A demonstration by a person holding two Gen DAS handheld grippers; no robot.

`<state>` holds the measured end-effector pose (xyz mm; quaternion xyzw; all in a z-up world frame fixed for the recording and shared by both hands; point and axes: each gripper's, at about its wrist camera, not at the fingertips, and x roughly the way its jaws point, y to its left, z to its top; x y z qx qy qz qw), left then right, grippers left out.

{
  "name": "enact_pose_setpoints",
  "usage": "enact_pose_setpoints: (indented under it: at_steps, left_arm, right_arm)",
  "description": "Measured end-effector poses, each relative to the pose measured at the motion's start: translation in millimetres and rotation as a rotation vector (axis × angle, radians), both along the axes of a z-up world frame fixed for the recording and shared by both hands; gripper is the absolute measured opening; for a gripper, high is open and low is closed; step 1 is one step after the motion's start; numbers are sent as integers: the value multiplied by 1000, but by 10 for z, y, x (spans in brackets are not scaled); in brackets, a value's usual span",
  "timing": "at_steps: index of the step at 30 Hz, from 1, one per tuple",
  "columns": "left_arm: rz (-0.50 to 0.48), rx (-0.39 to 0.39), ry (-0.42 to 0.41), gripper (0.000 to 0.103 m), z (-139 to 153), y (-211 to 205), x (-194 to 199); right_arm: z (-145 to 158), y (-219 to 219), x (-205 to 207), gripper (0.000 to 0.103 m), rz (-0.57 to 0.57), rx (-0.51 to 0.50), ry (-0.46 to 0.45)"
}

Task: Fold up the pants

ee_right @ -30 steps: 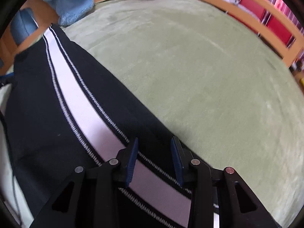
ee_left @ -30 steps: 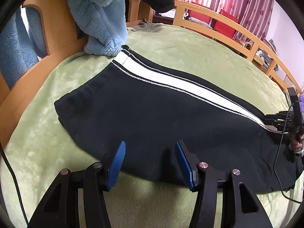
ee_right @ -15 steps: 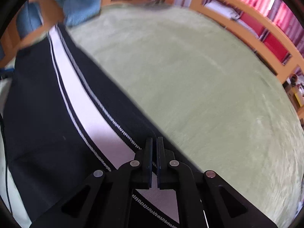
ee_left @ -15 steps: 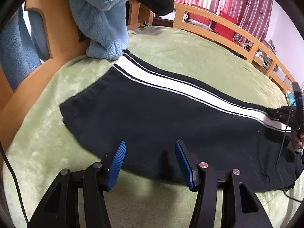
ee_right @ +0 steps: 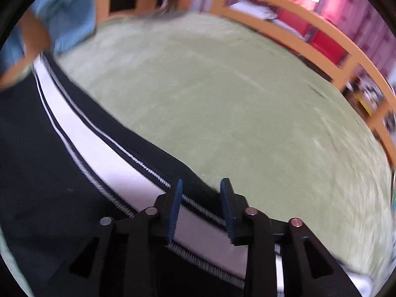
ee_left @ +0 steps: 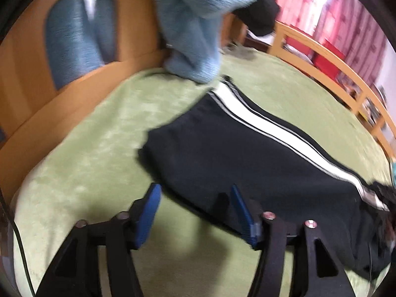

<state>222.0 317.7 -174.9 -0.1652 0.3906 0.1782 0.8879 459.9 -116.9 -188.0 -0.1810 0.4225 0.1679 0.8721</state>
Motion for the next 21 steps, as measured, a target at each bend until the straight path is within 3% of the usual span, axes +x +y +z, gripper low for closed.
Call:
enact_pose_setpoints:
  at_steps: [2,6,8,11,12,15,17,19,21]
  left_arm:
    - [46,0,-5,63,-47,136,-2]
    - [126,-64,-1,61,-171,530,113]
    - [121,-110,4,61,-230,641,187]
    - [85,-244,-14,61,-374,740,316]
    - [86,-249,-12,61,-406,725,343]
    - [86,-263,-43,52,-449,743,417]
    - [90,-322,-83,35,-482,776,423]
    - [75,-356,-84,25,-478,774,438]
    - [73,-340,-115,22,-353,697,379]
  right_arm:
    - [111,-109,-280,40,-35,30,-19]
    - [166,-208,-859,40,-92,43,-34]
    - [141,-264,-1122,40,-136,51,-24]
    - [86,-449,-1514,40,-220,87,6]
    - [67,-536,-1644,40,-256,99,11]
    - [38,-750,-1945,40,-381,137,9]
    - [12,-897,-2103,40,-467,186,13]
    - [-24,-1040,-2253,40,-550,229,18]
    - [-82,-1153,-2363,40,-595,249,36]
